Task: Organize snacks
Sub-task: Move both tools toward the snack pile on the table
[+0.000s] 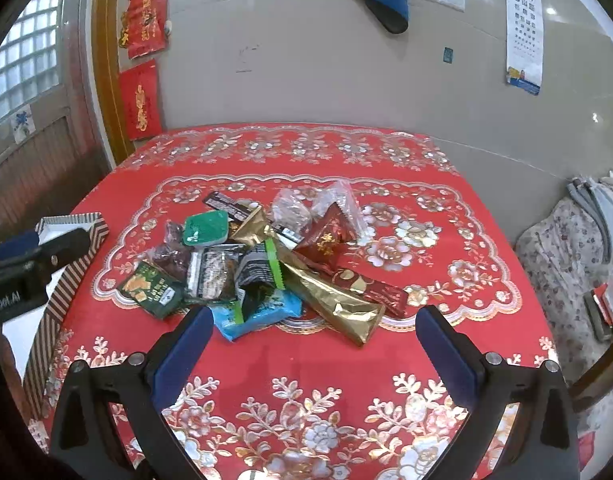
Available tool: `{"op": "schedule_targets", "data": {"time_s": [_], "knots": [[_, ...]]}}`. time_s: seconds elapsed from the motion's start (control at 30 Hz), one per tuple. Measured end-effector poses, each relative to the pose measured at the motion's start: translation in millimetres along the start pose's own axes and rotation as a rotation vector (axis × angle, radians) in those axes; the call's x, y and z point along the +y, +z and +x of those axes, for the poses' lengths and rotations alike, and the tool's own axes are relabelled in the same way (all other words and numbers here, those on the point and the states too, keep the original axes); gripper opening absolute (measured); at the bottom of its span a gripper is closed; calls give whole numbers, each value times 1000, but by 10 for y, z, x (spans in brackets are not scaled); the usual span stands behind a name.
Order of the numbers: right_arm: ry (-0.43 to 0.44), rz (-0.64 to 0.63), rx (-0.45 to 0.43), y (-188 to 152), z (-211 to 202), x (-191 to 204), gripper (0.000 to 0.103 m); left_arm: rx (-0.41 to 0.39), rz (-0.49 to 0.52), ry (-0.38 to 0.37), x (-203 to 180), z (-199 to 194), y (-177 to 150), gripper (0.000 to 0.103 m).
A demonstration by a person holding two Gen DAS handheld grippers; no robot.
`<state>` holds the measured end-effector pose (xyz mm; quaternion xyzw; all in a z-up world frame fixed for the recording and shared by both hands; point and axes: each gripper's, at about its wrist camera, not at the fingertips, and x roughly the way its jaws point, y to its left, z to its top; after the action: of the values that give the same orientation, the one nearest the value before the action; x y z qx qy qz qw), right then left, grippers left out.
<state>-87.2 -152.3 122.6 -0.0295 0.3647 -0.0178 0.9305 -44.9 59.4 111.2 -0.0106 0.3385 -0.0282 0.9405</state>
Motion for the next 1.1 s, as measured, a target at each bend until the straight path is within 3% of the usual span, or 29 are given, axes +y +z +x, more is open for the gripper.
{"op": "schedule_targets", "data": {"time_s": [0.47, 1.1], "knots": [[38, 0, 27, -37, 79, 60, 102, 25, -48, -37, 134, 132, -9, 103], [82, -44, 73, -106, 242, 219, 102, 126, 35, 137, 44, 620, -103, 103]]}}
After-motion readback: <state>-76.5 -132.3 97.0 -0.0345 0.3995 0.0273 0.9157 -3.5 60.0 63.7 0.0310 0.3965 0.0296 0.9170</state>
